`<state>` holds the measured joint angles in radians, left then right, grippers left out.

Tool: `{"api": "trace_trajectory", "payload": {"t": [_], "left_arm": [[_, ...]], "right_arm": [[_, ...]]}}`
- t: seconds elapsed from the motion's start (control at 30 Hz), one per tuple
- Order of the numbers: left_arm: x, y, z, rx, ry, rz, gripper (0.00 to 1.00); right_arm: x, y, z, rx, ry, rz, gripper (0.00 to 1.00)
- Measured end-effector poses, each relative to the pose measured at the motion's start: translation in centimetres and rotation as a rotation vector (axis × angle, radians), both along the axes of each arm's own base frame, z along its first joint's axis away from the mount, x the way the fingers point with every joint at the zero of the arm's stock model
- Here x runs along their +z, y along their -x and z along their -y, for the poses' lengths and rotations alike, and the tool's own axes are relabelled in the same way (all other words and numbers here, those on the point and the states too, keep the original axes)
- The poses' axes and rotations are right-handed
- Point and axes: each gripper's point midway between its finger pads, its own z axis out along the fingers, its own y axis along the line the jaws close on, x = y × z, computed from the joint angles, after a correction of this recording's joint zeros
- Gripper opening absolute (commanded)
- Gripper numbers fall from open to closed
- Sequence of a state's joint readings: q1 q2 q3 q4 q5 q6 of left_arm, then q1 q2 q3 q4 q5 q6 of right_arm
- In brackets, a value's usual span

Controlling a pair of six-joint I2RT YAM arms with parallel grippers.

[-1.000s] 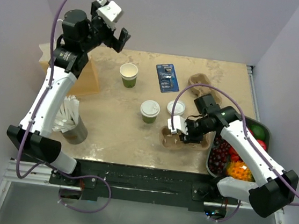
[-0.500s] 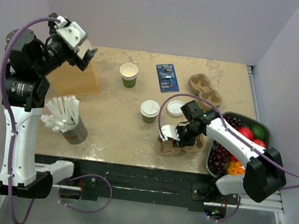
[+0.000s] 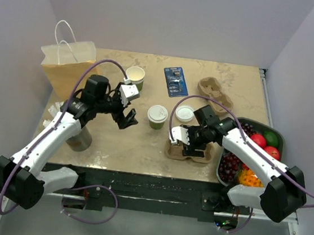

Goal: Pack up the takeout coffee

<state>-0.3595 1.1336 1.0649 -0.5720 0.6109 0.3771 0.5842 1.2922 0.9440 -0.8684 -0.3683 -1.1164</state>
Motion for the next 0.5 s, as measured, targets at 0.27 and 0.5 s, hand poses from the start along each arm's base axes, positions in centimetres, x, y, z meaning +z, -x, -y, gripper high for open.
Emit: {"api": "trace_trajectory", "payload": {"t": [0.27, 0.5], "left_arm": [[-9.0, -0.6, -1.7, 0.166, -0.048, -0.065, 0.98], [-14.1, -2.2, -0.3, 0.299, 0.009, -0.224, 0.96]], "right_arm": [[3.9, -1.1, -1.3, -0.148, -0.096, 0.011, 0.77], [6.5, -3.5, -3.1, -0.329, -0.195, -0.024, 0.79]]}}
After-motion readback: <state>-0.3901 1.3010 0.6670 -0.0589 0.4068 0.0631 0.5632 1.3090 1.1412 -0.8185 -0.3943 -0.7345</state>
